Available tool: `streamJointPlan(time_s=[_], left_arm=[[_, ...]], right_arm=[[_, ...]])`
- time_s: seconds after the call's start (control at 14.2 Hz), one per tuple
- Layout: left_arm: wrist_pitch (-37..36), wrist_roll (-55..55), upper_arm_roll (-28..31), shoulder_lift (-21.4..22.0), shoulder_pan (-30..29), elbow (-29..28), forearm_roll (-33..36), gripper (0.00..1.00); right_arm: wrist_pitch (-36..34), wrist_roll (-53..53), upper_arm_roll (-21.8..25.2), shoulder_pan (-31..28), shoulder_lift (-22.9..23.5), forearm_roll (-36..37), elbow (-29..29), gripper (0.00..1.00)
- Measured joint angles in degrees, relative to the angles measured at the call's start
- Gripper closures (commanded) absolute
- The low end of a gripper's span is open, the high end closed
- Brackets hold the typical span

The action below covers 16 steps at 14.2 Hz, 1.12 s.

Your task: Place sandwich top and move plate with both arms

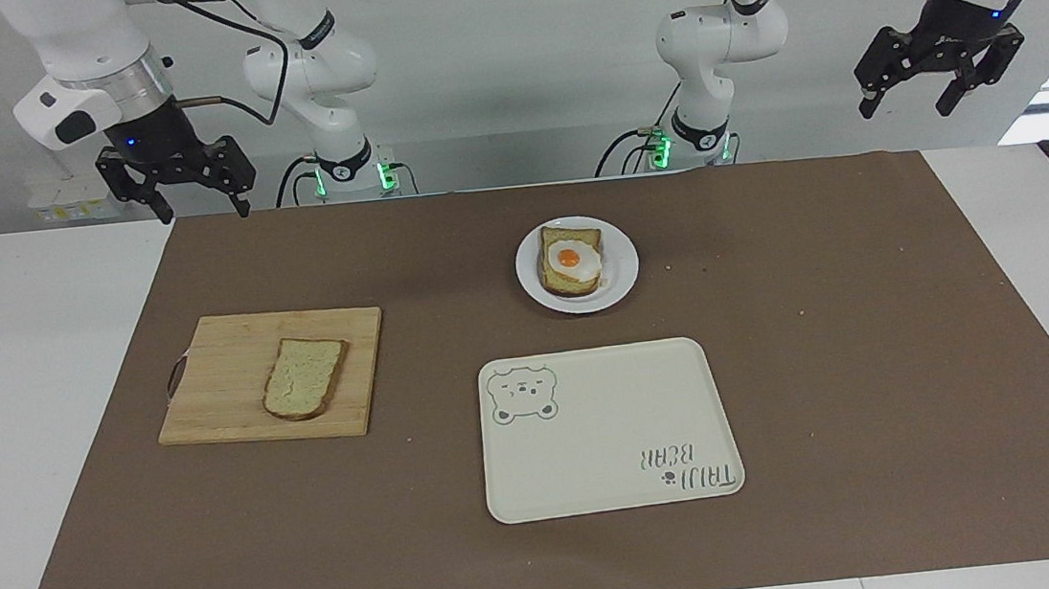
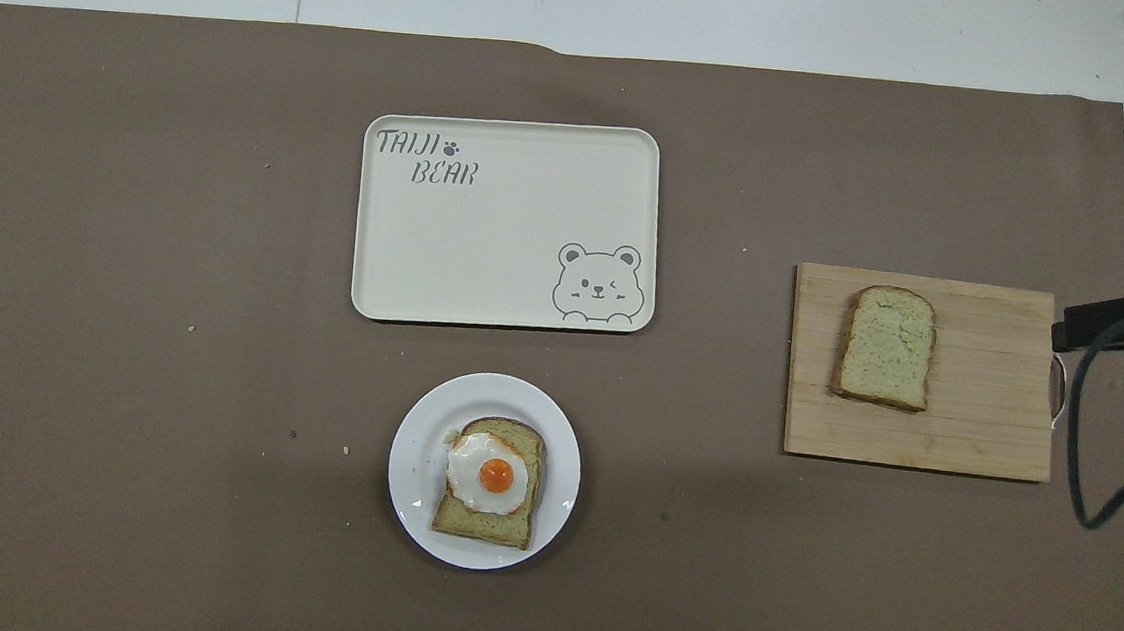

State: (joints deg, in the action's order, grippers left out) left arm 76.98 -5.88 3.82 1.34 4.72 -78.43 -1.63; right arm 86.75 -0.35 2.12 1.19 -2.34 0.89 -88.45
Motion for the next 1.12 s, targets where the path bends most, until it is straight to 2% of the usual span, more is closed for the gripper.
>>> streamJointPlan(time_s=[1.12], left_arm=[[0.0, 0.0, -0.1, 0.0, 0.0, -0.1, 0.0, 0.00]], right_arm=[[1.0, 0.0, 0.2, -0.2, -0.4, 0.0, -1.4, 0.00]])
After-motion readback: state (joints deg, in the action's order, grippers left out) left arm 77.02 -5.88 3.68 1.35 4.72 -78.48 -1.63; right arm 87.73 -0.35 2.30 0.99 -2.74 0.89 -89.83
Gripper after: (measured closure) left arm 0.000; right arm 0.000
